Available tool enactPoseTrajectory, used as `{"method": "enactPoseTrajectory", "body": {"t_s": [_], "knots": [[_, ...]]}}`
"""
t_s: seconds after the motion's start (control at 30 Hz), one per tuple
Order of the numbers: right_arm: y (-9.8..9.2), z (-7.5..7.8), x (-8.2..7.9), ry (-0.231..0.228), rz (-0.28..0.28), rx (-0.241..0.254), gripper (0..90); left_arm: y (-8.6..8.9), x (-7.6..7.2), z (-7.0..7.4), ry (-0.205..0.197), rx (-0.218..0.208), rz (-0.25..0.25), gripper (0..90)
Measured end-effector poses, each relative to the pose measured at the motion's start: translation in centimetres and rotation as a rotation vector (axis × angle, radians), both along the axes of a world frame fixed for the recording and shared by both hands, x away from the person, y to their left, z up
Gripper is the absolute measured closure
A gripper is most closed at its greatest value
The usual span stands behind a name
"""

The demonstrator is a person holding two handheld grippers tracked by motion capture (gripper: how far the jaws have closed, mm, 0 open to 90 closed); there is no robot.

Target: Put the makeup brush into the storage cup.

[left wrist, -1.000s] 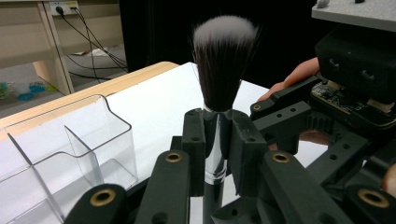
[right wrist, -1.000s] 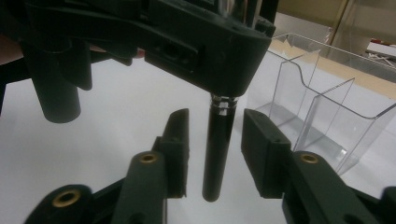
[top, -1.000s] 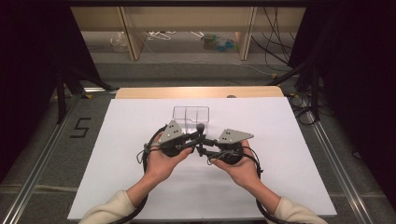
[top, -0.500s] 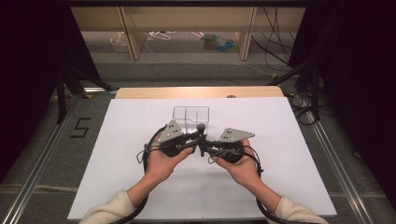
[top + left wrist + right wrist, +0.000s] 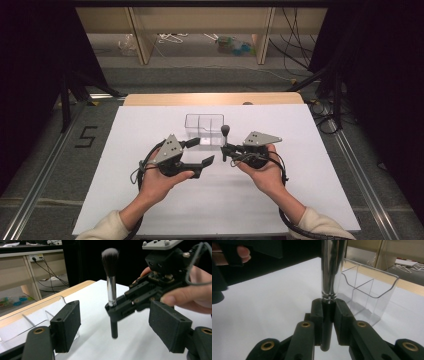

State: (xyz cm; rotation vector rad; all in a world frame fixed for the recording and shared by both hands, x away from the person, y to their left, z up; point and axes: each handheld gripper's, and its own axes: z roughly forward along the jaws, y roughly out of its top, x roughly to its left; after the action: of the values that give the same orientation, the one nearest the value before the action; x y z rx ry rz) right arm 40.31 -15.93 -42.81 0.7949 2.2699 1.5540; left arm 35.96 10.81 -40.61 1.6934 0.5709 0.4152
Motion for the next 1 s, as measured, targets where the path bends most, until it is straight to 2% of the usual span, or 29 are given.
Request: {"method": "enactPoseTrajectory", "body": {"t_s": [0.1, 0.3, 0.37, 0.57, 0.87, 1.0], "knots": [[-0.3, 0.1, 0.1, -0.002, -0.014, -0.014, 79.5, 0.9, -0.5, -0.2, -0.005, -0.013, -0.002, 25.2], [-0.5, 0.2, 0.3, -0.001, -0.024, 0.004, 79.5, 2.5, -1.2, -0.3, -0.020, -0.017, 0.014, 23.6], [-0.7, 0.2, 0.3, 0.004, -0.025, -0.006, 79.5, 3.2, -1.5, -0.4, -0.020, -0.035, 0.017, 23.5], [-0.7, 0.3, 0.5, -0.001, -0.029, -0.002, 79.5, 5.0, -2.0, -0.8, -0.029, -0.032, 0.046, 23.5], [-1.1, 0.6, 0.7, -0.005, -0.047, -0.004, 79.5, 6.8, -2.4, -1.0, -0.021, -0.058, 0.081, 21.4], [-1.1, 0.6, 1.0, -0.005, -0.042, 0.014, 79.5, 7.5, -2.4, -1.2, -0.015, -0.073, 0.099, 20.7]]}}
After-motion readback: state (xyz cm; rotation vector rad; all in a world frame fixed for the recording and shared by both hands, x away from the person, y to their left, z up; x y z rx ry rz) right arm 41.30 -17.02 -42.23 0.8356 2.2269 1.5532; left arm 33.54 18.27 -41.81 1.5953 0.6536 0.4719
